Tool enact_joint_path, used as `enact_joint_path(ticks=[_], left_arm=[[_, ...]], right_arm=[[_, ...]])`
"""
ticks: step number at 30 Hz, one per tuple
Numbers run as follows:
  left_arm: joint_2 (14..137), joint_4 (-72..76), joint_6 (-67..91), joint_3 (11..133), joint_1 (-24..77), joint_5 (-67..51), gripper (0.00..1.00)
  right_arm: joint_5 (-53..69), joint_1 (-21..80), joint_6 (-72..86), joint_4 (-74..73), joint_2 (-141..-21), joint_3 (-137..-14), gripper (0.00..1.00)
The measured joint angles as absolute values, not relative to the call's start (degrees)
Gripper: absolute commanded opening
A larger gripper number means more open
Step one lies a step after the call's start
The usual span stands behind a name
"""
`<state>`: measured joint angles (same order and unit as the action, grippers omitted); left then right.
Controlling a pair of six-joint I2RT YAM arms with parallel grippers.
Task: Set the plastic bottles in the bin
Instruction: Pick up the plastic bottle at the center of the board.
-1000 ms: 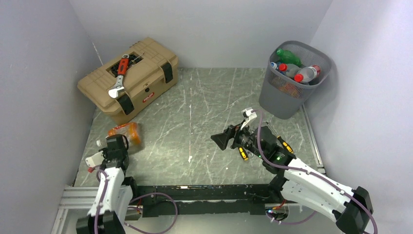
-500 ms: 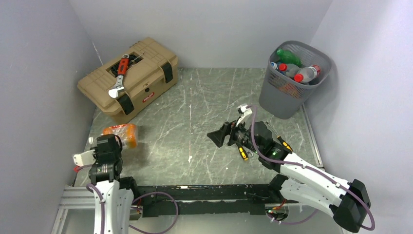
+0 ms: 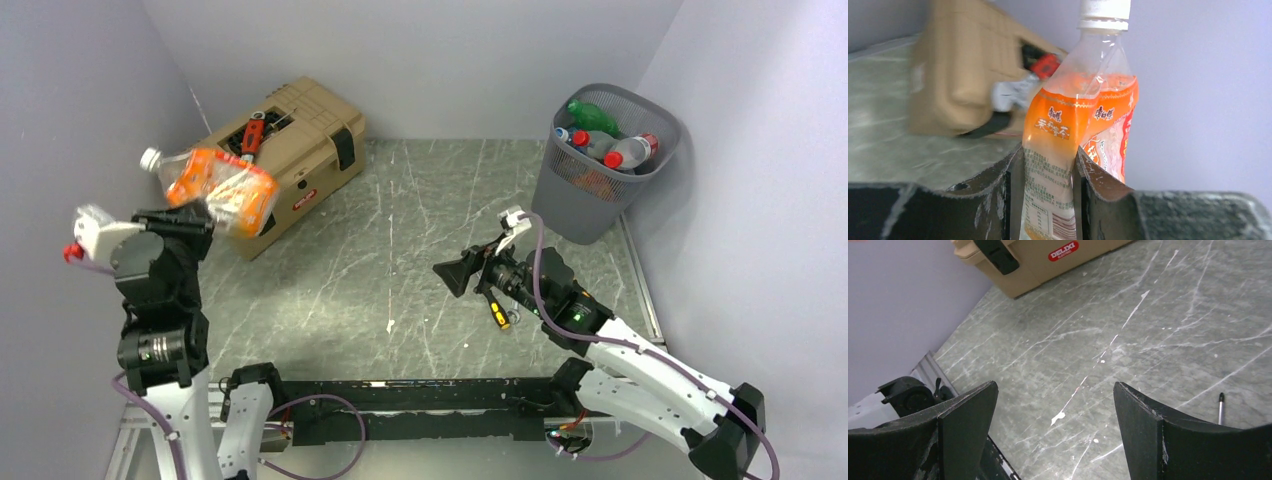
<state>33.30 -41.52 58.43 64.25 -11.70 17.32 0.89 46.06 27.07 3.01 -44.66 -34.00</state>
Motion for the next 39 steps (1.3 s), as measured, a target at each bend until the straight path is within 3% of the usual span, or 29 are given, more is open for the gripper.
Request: enact_joint_path(ticks=[8,11,16,20,27,34,39], left_arm=[[48.5,-23.7,51.2,74.1,-10.1,-13.5,0.0],[55.4,-20.9,46.5,76.4,-1.3,-17.5,0.0],[70.1,-21.4,33.5,85.0,23.6,-17.6,0.0],[76.5,-21.3,24.4,86.4,29.6,-21.6,0.0],[76.3,-30.9,-0.4,86.1,29.3,-32.7,0.0],[61.6,-23.6,-13.5,61.1,33.5,-40.8,0.0],[59.2,-15.2,-13.6,54.2,33.4,-44.2,0.0]], right_arm=[[-3.9,46.1,23.4,-2.9,-41.1,-38.0,0.92],[-6.0,46.1,21.9,-5.5,-38.9,-40.9,0.93],[-9.2,46.1,20.2,-10.7,-35.3,-46.9,0.93],[-12.3,46.1,19.0,-14.7,-31.3,-51.7,0.94],[-13.9,46.0,17.3,-18.0,-22.3,-54.3,0.95],[-3.5,46.1,16.9,-17.1,-26.3,-53.7,0.96],[3.7,46.1,17.1,-14.2,-31.1,-53.2,0.98]])
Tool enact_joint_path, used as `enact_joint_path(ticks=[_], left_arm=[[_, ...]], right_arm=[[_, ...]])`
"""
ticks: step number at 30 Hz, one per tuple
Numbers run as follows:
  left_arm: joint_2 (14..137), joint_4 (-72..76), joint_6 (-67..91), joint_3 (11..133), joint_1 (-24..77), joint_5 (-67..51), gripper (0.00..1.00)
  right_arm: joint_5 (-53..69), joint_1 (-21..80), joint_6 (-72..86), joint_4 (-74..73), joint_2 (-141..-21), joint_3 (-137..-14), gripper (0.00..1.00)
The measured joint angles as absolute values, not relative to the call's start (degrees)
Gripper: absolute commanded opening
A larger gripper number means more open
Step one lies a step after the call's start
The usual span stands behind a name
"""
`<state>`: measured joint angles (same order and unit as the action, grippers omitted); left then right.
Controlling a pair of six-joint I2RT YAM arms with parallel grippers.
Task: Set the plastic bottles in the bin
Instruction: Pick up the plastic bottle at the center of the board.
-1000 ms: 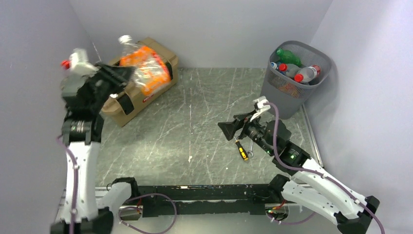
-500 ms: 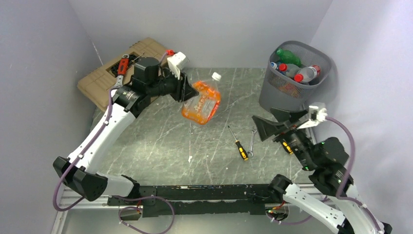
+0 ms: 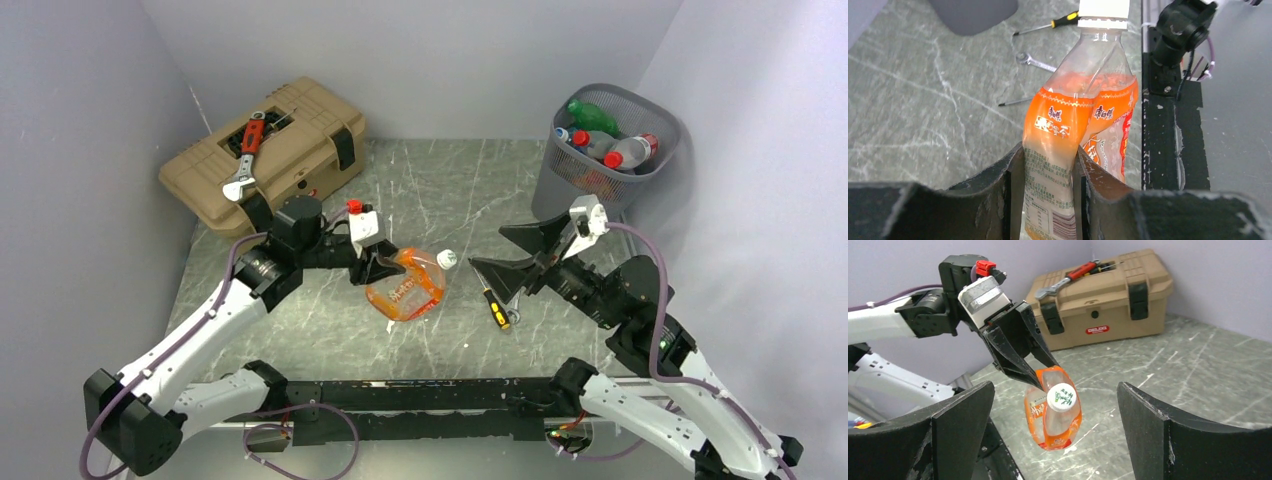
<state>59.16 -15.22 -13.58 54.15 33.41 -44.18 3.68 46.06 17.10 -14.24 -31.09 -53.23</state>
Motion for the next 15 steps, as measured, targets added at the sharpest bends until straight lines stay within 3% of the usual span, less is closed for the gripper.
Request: enact_joint_path(ticks=[4,15], left_arm=[[56.4,-10.0,-12.8,51.3,33.5,-47.0,0.0],[55.4,-5.5,-12.6,51.2,34.5,-44.7,0.0]], right_arm=[[7.1,46.1,18.4,-10.9,-32.1,-51.9,0.98],[9.6,46.1,25.9,-3.2,-39.4,-48.6,0.84]])
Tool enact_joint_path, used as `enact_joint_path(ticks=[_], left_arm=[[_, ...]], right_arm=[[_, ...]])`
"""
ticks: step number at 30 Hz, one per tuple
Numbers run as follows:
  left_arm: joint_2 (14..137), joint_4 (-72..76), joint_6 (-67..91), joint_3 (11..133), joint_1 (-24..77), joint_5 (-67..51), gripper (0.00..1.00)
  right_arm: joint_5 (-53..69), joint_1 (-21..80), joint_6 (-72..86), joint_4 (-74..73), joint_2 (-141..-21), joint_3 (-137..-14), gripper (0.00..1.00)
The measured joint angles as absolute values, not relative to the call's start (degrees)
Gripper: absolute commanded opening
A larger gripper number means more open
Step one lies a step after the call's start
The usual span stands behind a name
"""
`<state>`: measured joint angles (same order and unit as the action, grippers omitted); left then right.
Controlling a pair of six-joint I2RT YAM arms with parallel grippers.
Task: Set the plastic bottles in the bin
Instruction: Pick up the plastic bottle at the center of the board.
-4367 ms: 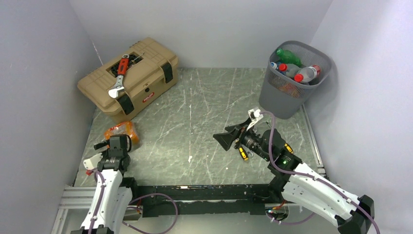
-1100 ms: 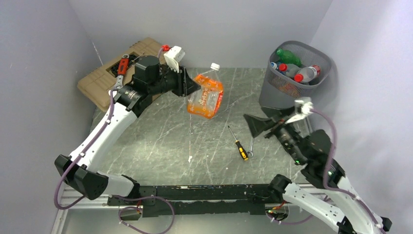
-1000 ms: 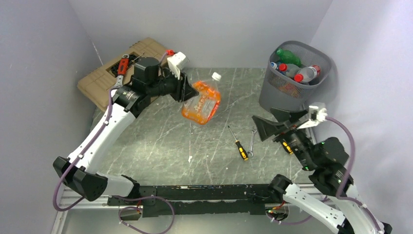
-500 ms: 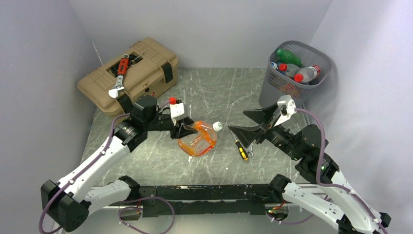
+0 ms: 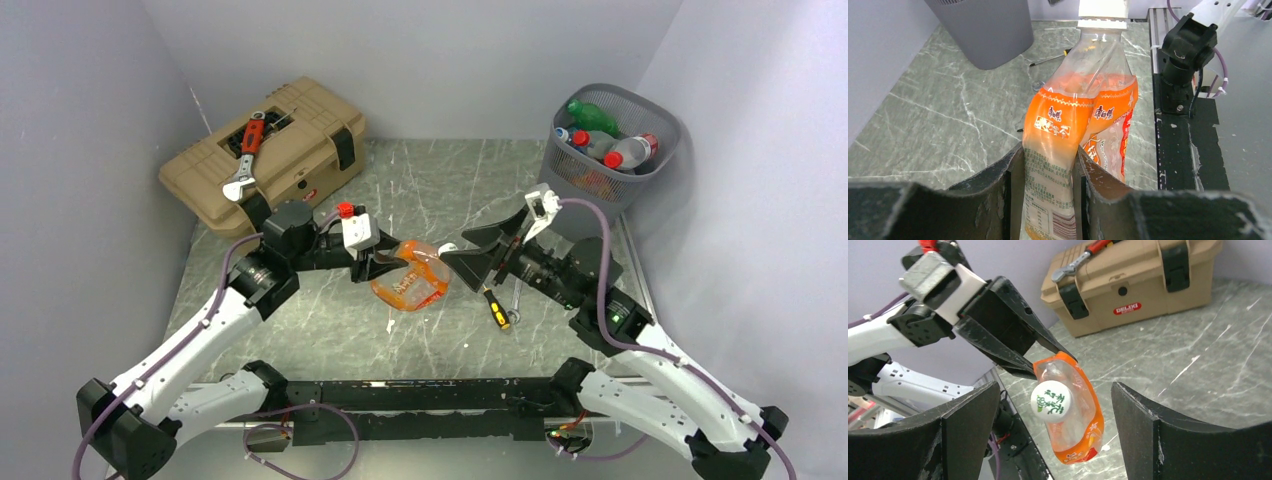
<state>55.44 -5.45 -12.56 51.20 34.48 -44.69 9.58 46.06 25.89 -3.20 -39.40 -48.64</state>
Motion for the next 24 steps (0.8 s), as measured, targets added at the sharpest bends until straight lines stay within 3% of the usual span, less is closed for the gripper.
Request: enact_joint_path(ticks=[7,13,20,24], left_arm=[[54.2,-5.2,-12.6,50.5,35.6,-39.9,0.0],[53.7,-5.3,-12.8,50.3,36.6,-36.3,0.0],[52.8,-5.3,-12.8,50.0,37.0,-33.5,0.0],[52.2,-4.9,-12.8,49.9,37.1,-32.5,0.0]], right_arm=[[9.0,46.1,29.7,-0.8,-43.1,-47.5,0.77],[8.3,46.1,31.2,0.6,-45.5,-47.4,0.65],[7.4,46.2,32.5,1.9,-47.2,-46.2,0.64],[7.4,46.2,32.9,2.9,-47.7,-46.0,0.49]])
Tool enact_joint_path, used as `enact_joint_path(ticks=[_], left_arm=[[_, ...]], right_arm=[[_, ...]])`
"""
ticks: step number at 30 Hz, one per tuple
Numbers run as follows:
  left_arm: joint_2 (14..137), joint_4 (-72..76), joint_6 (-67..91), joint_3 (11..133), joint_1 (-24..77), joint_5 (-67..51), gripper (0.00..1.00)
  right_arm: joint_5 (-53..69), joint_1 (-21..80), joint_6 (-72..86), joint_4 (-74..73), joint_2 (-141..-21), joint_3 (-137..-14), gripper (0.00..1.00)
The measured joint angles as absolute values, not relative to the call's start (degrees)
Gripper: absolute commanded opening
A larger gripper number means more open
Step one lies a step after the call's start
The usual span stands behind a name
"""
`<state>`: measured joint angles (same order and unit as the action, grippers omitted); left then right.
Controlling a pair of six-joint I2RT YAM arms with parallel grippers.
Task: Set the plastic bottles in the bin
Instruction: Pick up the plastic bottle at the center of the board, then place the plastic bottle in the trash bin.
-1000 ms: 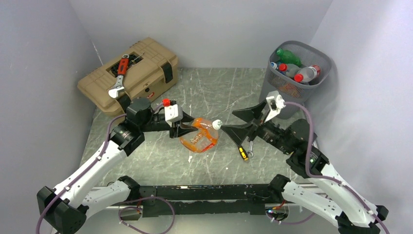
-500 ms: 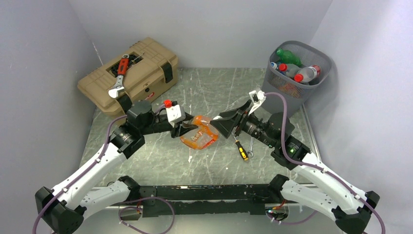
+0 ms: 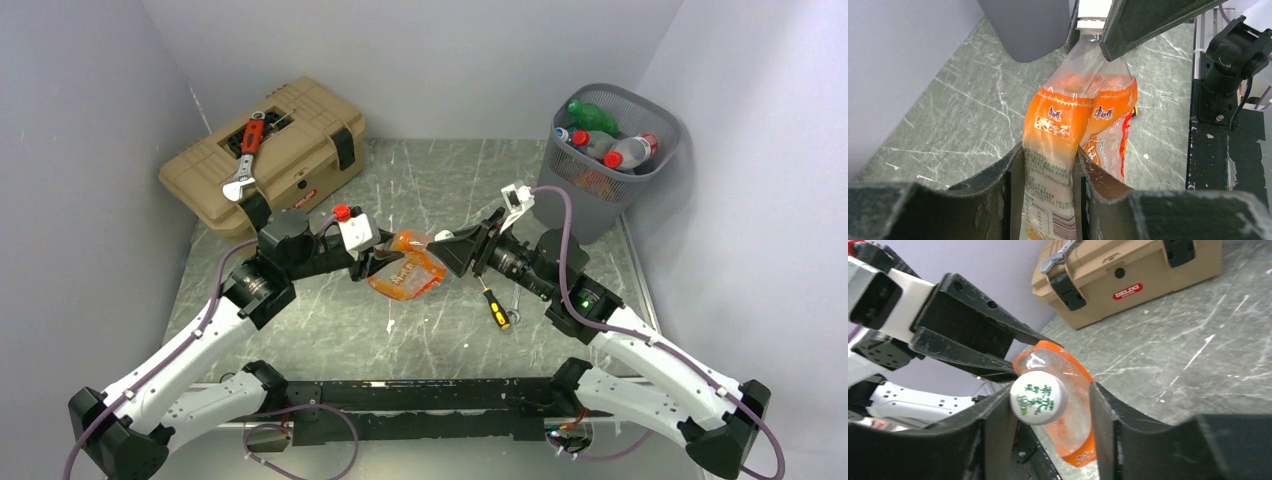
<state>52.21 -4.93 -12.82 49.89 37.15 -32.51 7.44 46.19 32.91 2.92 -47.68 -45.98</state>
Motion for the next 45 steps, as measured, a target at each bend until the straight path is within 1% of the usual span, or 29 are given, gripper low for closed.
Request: enact_joint_path(ticks=[5,8,9,10,11,12,13,14,15,19,23,26,29,32,34,36,39,42,45], left_arm=[[52.2,-5.0,-12.6,49.7,37.2,-31.7,0.0],[52.2,-5.2,-12.6,49.7,37.2,-31.2,0.0],[52.2,-5.2,-12.6,49.7,37.2,-31.0,0.0],[52.2,-5.1,-12.6,49.7,37.2,-30.8,0.02],[52.2,-5.2,-12.7,49.7,37.2,-30.6,0.16],[52.1,-5.2,-12.8,49.7,37.2,-30.4,0.36],[52.0,-5.4,-12.8,49.7,37.2,-30.2,0.61],[51.9,-5.4,-12.9,49.7,37.2,-30.0,0.91],[51.7,-5.4,-13.3,49.7,37.2,-29.8,0.98],[49.9,-4.4,-13.6,48.9,38.6,-29.0,0.99],[46.3,-2.2,-13.6,46.8,38.9,-25.2,0.99],[43.9,-0.8,-13.7,46.0,38.8,-21.0,0.99],[42.5,0.6,-14.0,45.9,38.9,-15.4,0.99],[42.5,1.3,-14.2,45.9,38.9,-10.0,0.99],[43.0,1.3,-14.3,45.9,38.8,-6.3,0.99],[43.5,1.3,-14.3,45.9,38.8,-3.2,0.99],[44.2,1.4,-14.3,45.9,38.8,0.6,0.99],[44.9,1.5,-14.1,45.9,38.8,2.5,0.99],[45.7,1.5,-14.0,45.9,38.9,3.1,0.99]], right_arm=[[6.7,46.3,33.2,4.9,-47.7,-44.8,0.21],[6.4,46.2,33.3,6.0,-47.9,-44.3,0.0],[6.4,46.2,33.3,6.5,-48.1,-44.2,0.0],[6.3,46.2,33.4,6.7,-48.3,-44.2,0.0],[6.3,46.2,33.4,7.0,-48.6,-44.2,0.0],[6.2,46.2,33.4,7.3,-48.8,-44.2,0.0],[6.3,46.2,33.4,7.6,-48.9,-44.2,0.0],[6.3,46.2,33.4,7.8,-49.0,-44.2,0.0],[6.3,46.2,33.4,7.9,-49.0,-44.2,0.0],[4.9,46.5,32.8,7.0,-48.4,-44.3,0.0],[-0.4,46.6,28.9,-1.1,-44.9,-47.1,0.0],[-7.2,46.6,24.0,-10.5,-42.5,-54.9,0.0],[-16.4,46.6,18.1,-19.2,-42.7,-67.7,0.0],[-26.1,46.6,12.4,-22.5,-43.3,-77.8,0.0],[-33.6,46.6,7.5,-22.9,-42.7,-81.7,0.0],[-40.8,46.6,2.3,-21.2,-42.4,-83.6,0.0],[-50.5,46.5,-8.4,-12.6,-42.9,-82.8,0.0],[-57.1,46.5,-22.2,2.5,-45.5,-80.8,0.0],[-58.7,44.7,-34.1,17.2,-51.1,-81.0,0.0]])
